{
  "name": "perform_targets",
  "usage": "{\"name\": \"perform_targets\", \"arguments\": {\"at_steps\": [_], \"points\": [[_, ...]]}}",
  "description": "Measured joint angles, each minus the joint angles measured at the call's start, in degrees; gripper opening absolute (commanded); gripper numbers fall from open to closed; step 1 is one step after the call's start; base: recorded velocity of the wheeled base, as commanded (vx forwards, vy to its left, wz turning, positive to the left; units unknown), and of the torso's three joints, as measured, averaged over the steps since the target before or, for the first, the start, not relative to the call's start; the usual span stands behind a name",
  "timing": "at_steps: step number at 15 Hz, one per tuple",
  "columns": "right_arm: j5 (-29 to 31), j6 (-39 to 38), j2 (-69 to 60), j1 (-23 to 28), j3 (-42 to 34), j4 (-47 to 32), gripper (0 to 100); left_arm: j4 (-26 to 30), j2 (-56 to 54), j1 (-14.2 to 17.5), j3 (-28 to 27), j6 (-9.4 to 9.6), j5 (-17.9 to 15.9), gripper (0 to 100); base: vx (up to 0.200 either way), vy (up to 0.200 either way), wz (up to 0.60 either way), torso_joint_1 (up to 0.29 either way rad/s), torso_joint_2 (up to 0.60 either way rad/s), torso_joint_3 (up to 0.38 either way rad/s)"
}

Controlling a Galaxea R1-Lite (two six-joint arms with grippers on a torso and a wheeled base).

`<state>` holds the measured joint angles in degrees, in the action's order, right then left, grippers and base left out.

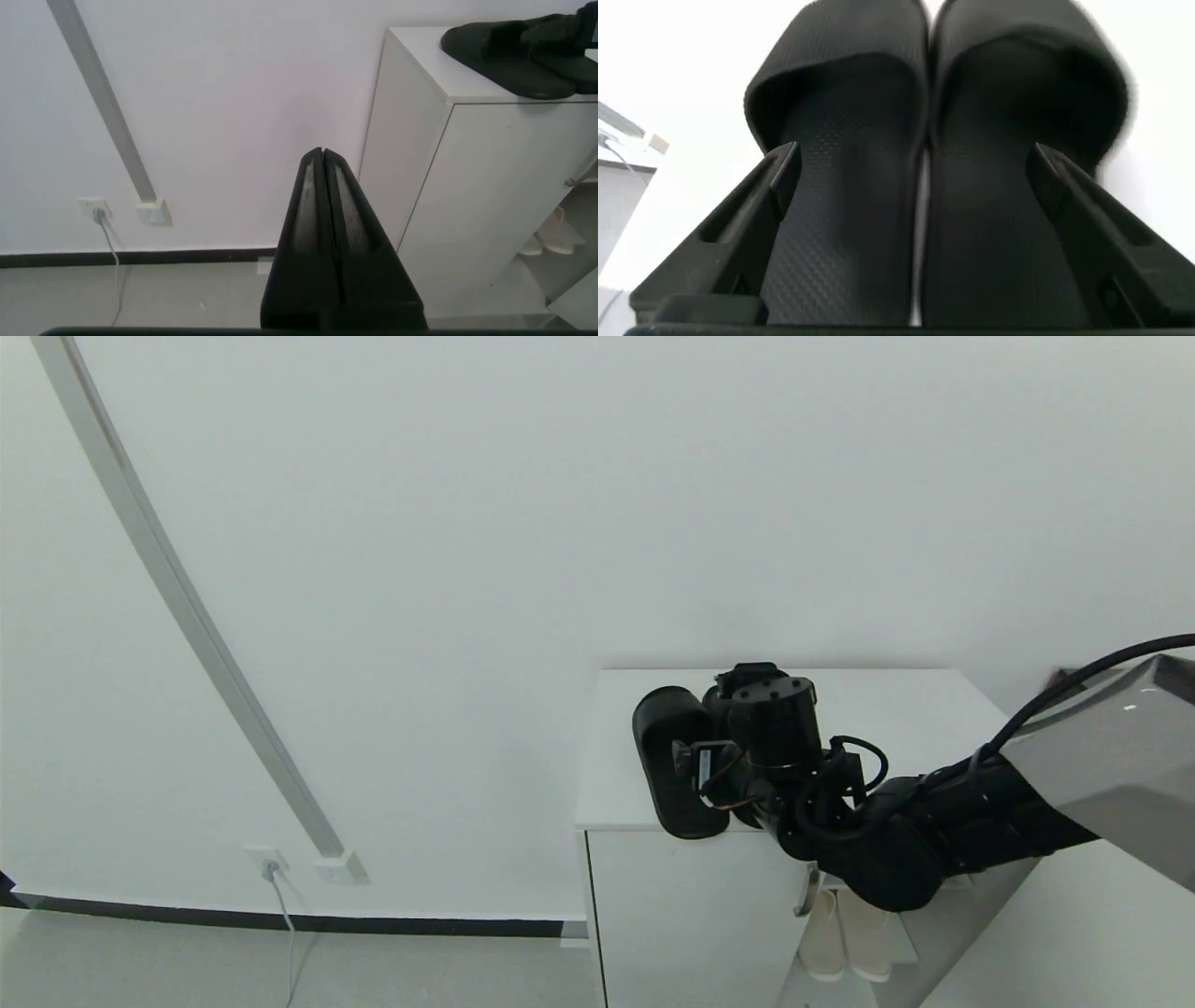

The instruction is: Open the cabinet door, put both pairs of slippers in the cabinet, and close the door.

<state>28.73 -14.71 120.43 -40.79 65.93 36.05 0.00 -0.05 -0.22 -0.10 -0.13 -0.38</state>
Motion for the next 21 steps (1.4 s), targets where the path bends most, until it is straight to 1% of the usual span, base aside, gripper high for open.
{"name": "perform_targets", "arguments": {"at_steps": [3, 8, 17, 18, 21], "points": [[0.02, 0.16, 2.96, 1.21, 2.78, 0.55, 100, 0.0, 0.0, -0.05, 0.0, -0.02, 0.28, 0, 0.0, 0.0, 0.0, 0.0, 0.0, 0.0], [-0.13, 5.0, 6.96, 2.67, 5.46, 6.05, 100, 0.0, 0.0, -0.05, 0.0, -0.02, 0.33, 0, 0.0, 0.0, 0.0, 0.0, 0.0, 0.0], [-0.22, 6.27, 11.74, 3.83, 12.11, 6.23, 100, 0.0, 0.0, -0.02, 0.0, -0.02, 0.54, 0, 0.0, 0.0, 0.0, 0.0, 0.0, 0.0], [-0.18, 6.27, 12.12, 3.86, 12.5, 6.21, 0, 0.0, 0.0, -0.02, 0.0, -0.02, 0.54, 0, 0.0, 0.0, 0.0, 0.0, 0.0, 0.0], [-0.18, 6.53, 12.64, 3.86, 12.81, 6.18, 0, 0.0, 0.0, -0.05, 0.0, -0.02, 0.54, 0, 0.0, 0.0, 0.0, 0.0, 0.0, 0.0]]}}
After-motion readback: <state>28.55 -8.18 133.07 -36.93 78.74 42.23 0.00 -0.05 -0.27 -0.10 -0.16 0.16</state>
